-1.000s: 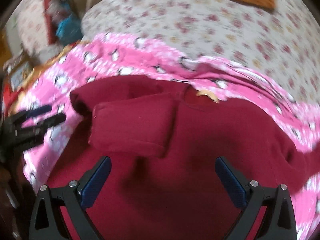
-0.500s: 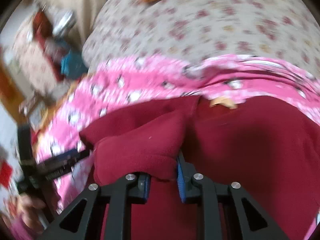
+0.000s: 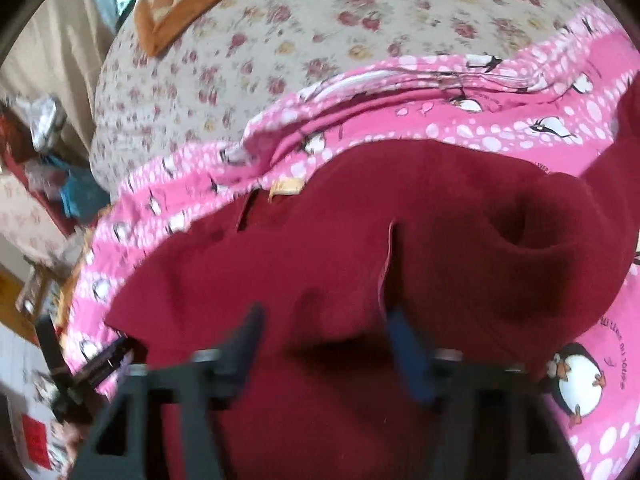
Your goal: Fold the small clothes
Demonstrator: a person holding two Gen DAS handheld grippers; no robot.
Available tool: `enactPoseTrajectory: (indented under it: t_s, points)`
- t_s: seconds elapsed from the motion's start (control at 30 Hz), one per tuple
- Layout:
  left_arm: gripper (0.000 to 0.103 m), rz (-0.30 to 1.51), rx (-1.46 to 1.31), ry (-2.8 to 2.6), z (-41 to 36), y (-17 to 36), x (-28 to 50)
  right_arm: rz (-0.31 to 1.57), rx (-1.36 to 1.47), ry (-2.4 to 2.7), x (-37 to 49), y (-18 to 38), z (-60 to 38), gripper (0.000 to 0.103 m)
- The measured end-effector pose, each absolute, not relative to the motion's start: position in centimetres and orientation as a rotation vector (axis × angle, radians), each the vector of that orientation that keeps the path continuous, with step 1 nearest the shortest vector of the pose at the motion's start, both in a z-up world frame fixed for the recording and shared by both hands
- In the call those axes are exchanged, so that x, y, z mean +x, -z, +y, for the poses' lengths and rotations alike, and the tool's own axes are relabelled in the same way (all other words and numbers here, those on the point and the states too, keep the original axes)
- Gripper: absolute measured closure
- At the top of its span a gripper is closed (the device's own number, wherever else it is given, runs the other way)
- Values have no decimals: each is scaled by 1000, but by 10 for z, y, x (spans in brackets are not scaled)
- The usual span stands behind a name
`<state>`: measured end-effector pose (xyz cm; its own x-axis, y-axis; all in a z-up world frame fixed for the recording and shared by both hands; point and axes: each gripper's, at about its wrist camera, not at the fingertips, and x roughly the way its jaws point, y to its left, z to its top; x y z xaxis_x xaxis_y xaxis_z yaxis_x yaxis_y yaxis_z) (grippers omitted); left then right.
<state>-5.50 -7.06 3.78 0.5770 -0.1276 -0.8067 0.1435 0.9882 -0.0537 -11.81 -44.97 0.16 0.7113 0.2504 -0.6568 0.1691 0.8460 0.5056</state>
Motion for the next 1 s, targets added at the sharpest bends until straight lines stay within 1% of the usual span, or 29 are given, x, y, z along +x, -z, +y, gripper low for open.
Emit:
enactPoseTrajectory:
  t_s: [0.07,0.1,0.13,0.17,0.2,0.23,0.27,0.37,0.43,0.5,0.6,0.67,0.7,0.73,0.77,0.8,0.87,0.93,1.0]
  points:
    - [35,944,6,159,-69,-36,-54,794,570,-56,-108,2,-449,33]
    - [35,944,4,159,-69,-36,-54,784,558,-49,-102,3,-448,40]
    - [35,942,2,160,-68,-36,-53,776,550,-41,-97,3,-446,64]
    - [35,941,0,160,-68,-36,-54,776,544,-44,-93,3,-445,75]
    - [35,940,-2,161,-68,-36,-53,778,539,-51,-91,3,-445,85]
    - [35,938,-3,162,-68,-36,-54,768,525,-56,-93,-1,-445,90]
    - [35,936,-2,163,-68,-35,-54,748,496,-67,-95,-8,-445,92]
    - [35,936,-3,165,-68,-35,-53,669,374,-18,-109,-33,-452,93]
    - [32,939,-4,169,-69,-34,-53,662,327,61,-112,-38,-463,93]
    - [32,938,6,165,-70,-34,-53,710,314,111,-105,-29,-475,93]
    - [32,944,2,178,-69,-41,-57,832,299,71,-90,-13,-473,93]
    - [32,925,-10,189,-66,-52,-63,810,295,81,-96,-19,-474,90]
    - [32,902,-2,186,-66,-61,-67,789,300,94,-100,-23,-476,86]
    - [32,881,10,181,-66,-68,-69,766,308,113,-106,-29,-479,75]
    - [32,865,18,179,-67,-73,-70,736,315,132,-113,-38,-480,68]
    - [32,852,26,176,-69,-80,-70,719,314,134,-116,-42,-477,57]
    - [32,836,22,152,-71,-89,-69,700,292,65,-118,-55,-462,57]
    - [32,817,-14,145,-73,-95,-67,729,272,-73,-108,-63,-436,57]
    - [32,842,-18,156,-81,-91,-58,758,263,-202,-93,-62,-407,57]
